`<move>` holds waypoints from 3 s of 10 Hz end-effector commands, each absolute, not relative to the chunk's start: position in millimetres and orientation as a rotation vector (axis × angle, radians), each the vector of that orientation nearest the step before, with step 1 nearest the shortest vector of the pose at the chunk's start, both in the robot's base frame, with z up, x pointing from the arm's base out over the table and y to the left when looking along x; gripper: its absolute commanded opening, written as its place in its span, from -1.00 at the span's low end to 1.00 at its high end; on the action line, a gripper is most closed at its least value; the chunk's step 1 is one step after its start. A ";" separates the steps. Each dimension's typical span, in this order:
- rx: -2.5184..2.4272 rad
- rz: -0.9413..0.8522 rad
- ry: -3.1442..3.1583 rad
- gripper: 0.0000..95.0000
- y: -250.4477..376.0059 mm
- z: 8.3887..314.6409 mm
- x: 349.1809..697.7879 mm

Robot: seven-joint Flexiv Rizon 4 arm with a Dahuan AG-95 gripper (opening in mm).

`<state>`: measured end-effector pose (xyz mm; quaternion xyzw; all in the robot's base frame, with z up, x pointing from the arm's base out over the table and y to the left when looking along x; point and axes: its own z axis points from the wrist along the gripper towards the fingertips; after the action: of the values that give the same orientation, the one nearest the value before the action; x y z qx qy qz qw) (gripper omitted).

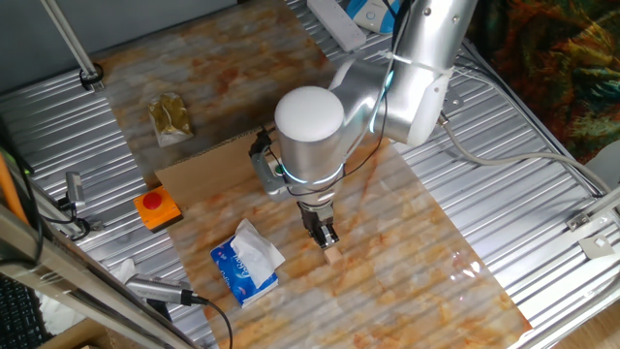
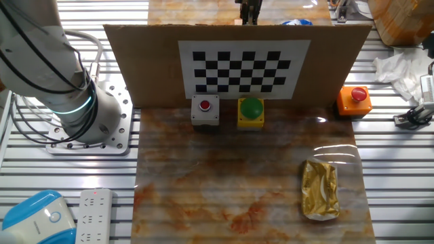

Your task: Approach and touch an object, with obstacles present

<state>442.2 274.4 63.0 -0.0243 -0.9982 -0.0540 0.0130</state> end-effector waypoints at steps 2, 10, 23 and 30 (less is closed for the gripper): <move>-0.087 -0.158 -3.109 -1.00 273.9 63.7 442.2; -0.069 -0.086 -3.091 -1.00 273.9 63.7 442.2; -0.070 -0.096 -3.092 -1.00 274.9 28.8 457.0; -0.056 -0.078 -3.091 -1.00 274.5 25.3 448.9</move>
<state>447.9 273.2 25.5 -0.0186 -0.9993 -0.0231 0.0232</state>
